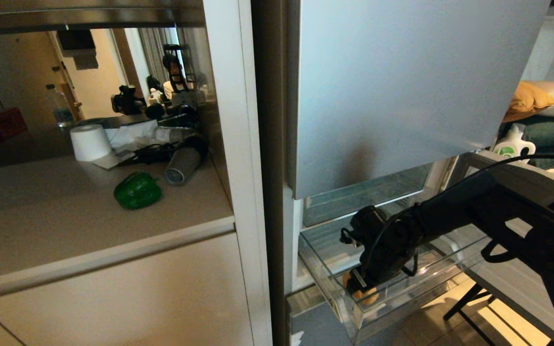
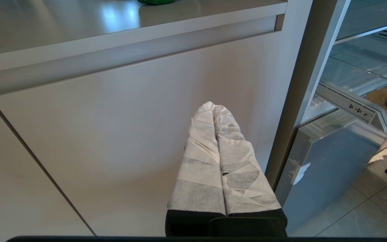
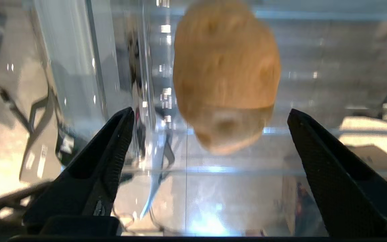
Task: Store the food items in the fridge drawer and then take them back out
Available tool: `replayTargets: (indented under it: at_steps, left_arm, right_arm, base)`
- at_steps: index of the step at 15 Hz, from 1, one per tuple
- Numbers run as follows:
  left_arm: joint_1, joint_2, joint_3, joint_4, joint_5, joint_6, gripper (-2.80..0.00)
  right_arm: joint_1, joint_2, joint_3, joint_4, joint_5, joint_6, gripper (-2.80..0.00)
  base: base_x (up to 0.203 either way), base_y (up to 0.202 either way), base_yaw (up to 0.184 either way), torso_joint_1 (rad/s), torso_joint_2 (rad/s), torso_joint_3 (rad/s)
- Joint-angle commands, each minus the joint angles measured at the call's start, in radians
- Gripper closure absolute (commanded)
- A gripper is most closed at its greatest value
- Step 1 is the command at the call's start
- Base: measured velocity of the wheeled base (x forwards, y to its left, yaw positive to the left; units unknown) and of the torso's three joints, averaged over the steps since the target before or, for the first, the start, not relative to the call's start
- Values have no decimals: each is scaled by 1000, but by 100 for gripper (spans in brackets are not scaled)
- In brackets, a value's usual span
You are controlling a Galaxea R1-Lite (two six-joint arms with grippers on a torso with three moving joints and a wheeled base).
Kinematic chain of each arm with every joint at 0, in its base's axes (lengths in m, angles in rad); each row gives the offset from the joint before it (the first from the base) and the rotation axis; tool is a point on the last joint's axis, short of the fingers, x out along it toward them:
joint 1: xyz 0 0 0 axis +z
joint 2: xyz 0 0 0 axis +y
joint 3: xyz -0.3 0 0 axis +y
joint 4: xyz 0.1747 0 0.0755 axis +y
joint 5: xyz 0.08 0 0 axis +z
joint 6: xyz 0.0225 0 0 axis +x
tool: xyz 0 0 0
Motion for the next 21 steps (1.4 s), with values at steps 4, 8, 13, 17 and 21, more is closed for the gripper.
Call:
replayTargets:
  at_steps: [4,8,13,17,21]
  left_arm:
    - [0,1,11,0,0,0,0]
    - [0,1,11,0,0,0,0]
    - [0,1,11,0,0,0,0]
    - [0,1,11,0,0,0,0]
    - [0,1,11,0,0,0,0]
  right_arm:
    - [1,14,15,-22,-3,-1,-280]
    - [2,16,15,-22,-7,-4,-280]
    - [3,20,23,-23,-22,-4,-280]
    - [3,22,22,-23,-33,-4,-280]
    - [4,22,22,-23,-33,-4,0]
  base:
    - [0,0,0,0,0,0]
    - [0,0,0,0,0,0]
    - [0,0,0,0,0,0]
    - [0,0,0,0,0,0]
    - [0,0,0,0,0,0]
